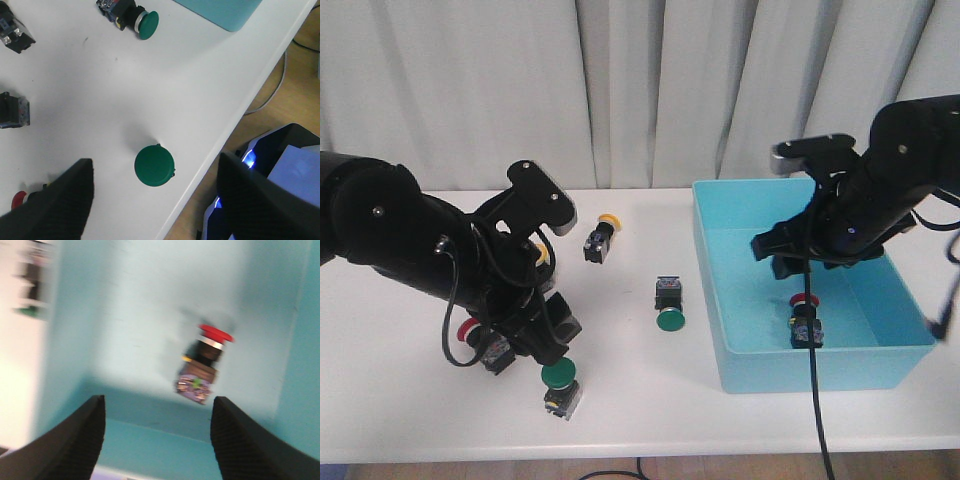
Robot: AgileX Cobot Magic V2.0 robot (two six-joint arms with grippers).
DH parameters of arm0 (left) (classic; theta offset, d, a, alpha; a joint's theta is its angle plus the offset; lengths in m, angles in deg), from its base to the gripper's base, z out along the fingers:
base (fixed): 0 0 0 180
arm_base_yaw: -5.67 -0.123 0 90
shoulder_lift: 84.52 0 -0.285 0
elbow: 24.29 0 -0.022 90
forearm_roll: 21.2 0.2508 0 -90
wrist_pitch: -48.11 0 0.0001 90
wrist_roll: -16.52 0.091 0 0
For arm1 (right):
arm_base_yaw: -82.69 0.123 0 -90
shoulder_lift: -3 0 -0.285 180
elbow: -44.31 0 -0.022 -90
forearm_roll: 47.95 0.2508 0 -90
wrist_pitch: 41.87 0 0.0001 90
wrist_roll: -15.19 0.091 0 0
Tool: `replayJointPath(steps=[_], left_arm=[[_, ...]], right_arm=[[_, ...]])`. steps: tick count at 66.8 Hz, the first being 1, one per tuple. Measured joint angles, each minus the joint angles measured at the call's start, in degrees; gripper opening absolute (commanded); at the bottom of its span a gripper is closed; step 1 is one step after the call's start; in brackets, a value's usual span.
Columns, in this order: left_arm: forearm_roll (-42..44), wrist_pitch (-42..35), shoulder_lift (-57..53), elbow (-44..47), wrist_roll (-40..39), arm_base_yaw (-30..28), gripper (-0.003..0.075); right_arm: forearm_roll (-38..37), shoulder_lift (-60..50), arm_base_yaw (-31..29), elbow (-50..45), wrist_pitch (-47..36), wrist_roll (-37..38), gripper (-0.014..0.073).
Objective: Pick red and yellow buttons and place in box
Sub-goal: 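Lower the red button into the box with the right gripper and release, then grasp the yellow-capped button with the left gripper and lift it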
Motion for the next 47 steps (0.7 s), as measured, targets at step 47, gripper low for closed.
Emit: replayJointPath(steps=[47], left_arm=[[3.8,-0.6,8.3,-2.4,-4.9,-7.1,0.0507]], right_arm=[[0.0,-31.8,18.3,-25.0,-14.6,-2.2,0.0456]])
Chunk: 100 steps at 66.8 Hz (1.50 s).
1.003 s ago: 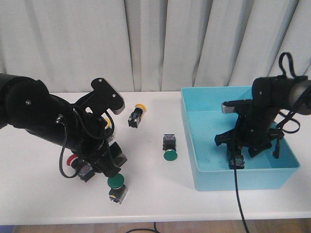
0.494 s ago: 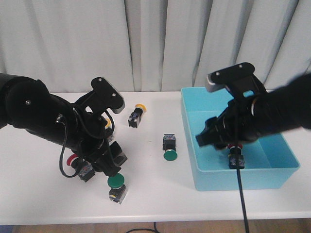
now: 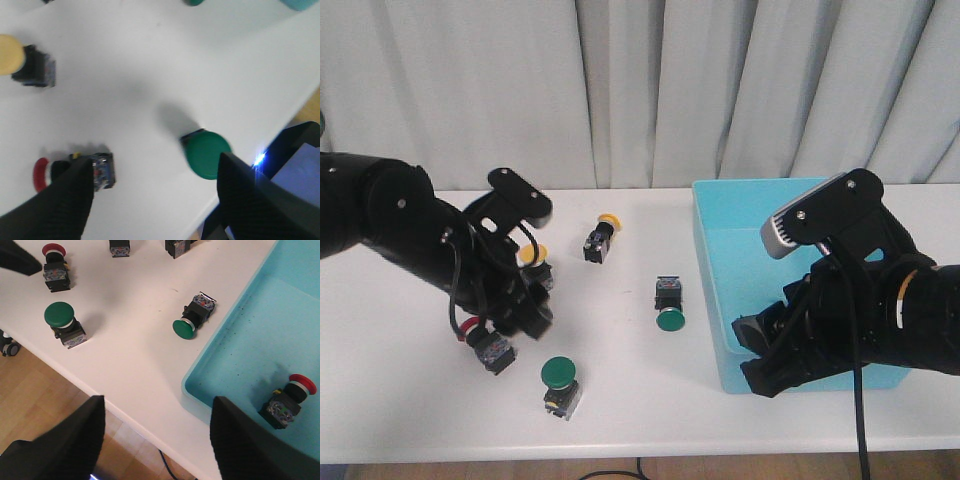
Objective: Pick red and yellow buttons and place in box
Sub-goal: 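Grasp the yellow-capped button with the left gripper and lift it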
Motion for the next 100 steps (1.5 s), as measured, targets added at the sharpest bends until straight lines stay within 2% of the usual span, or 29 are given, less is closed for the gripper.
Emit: replayJointPath(steps=[19,43,58,66,87,100], left_arm=[[0.8,-0.3,12.5,-12.5,1.0,-7.9,0.0511],[0.7,2.6,29.0,-30.4,3.7,-8.3,0.0511],[0.0,3.6,36.2,-37.4,3.7,-8.3,0.0497],[-0.3,4.1,37.7,-38.0,3.7,-8.3,0.0452],[-0.7,5.2,37.7,-38.3,3.7,-8.3,0.0244],[-0.7,6.6,35.7,-38.3,2.6,-8.3,0.0171]], right_arm=[[0.0,0.0,0.0,0.0,-0.6,-0.1,0.0456],[0.0,0.0,0.0,0.0,-1.6,-0.3,0.0456],[-0.1,0.0,0.0,0.0,-1.7,-0.3,0.0456],[-0.1,0.0,0.0,0.0,-1.7,-0.3,0.0456],[-0.1,0.0,0.0,0.0,-1.9,-0.3,0.0456],[-0.1,0.0,0.0,0.0,-2.0,-1.2,0.0456]])
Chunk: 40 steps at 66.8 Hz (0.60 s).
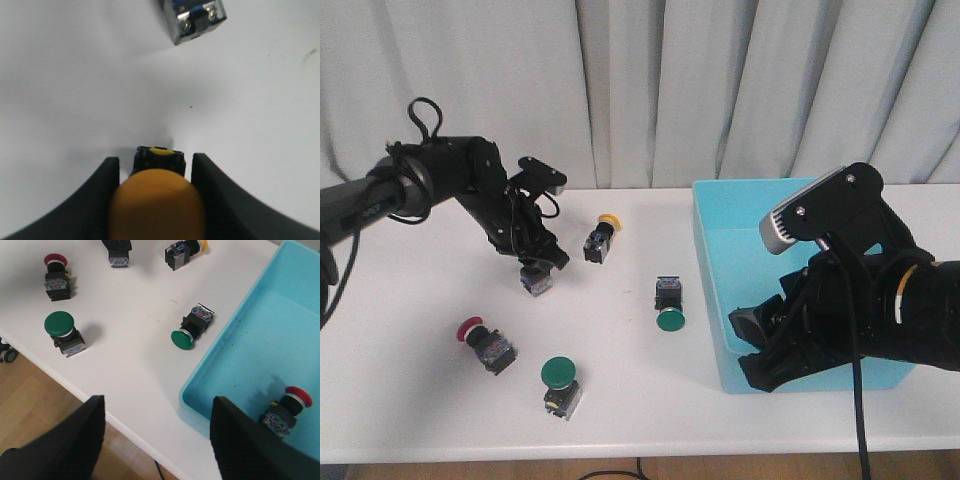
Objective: Pick red and yellow buttons and place in box
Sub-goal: 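Grasp the yellow-capped button with the left gripper and lift it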
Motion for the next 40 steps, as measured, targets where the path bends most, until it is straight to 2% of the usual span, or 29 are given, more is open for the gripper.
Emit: replayJointPath(steps=[14,22,31,40], left_arm=[[-0.9,1.6,-8.7,0.0,-6.0,0.0,0.0164],[-2.8,0.3,-15.5,2.8,-7.0,0.0,0.0164],[-4.9,-4.3,-24.7,12.3,-6.4,0.0,0.0164],[-7.7,-10.9,-35.1,26.2,-2.8,0.0,0.0164]], right_arm=[[0.0,0.0,0.0,0.0,0.0,-0.4,0.0456],[0.0,0.0,0.0,0.0,0.0,-0.9,0.0456],[-0.1,0.0,0.0,0.0,0.0,-1.0,0.0456],[-0.1,0.0,0.0,0.0,0.0,-1.0,0.0456]])
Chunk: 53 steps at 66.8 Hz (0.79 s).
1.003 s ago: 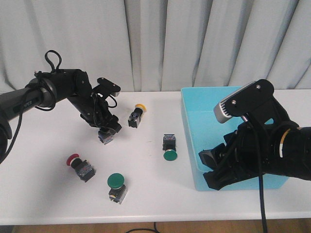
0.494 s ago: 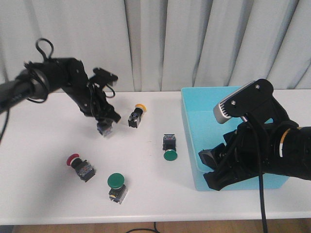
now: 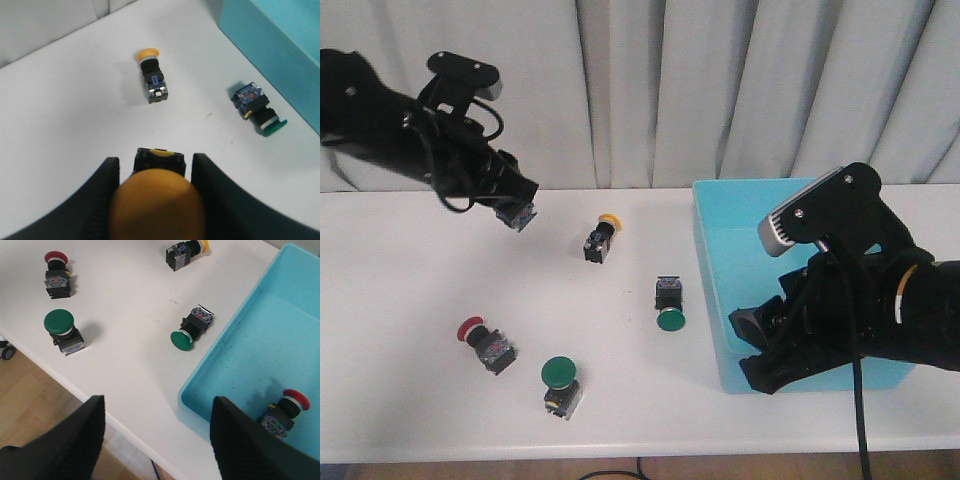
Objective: Pick red and yellow buttons and place in box
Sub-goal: 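Grasp the yellow-capped button with the left gripper and lift it, then hand the yellow button from the left gripper to the right gripper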
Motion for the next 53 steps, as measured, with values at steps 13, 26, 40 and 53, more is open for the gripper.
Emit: replayJointPath(steps=[13,26,40,53], left_arm=[[-6.7,-6.7,-14.6,18.9,9.0,0.0,0.0164],[-18.9,-7.8,-25.0,30.9,25.1,0.1,0.0164],[-36.2,-3.0,-26.6,34.4,51.3,0.1,0.0164],[-50.9,9.4,-23.7,34.4,77.5,0.1,0.0164]], right_arm=[[0.0,0.0,0.0,0.0,0.0,-0.1,0.0456],[0.0,0.0,0.0,0.0,0.0,-0.2,0.0456],[0.0,0.0,0.0,0.0,0.5,-0.8,0.0456],[3.5,0.0,0.0,0.0,4.2,-7.9,0.0456]])
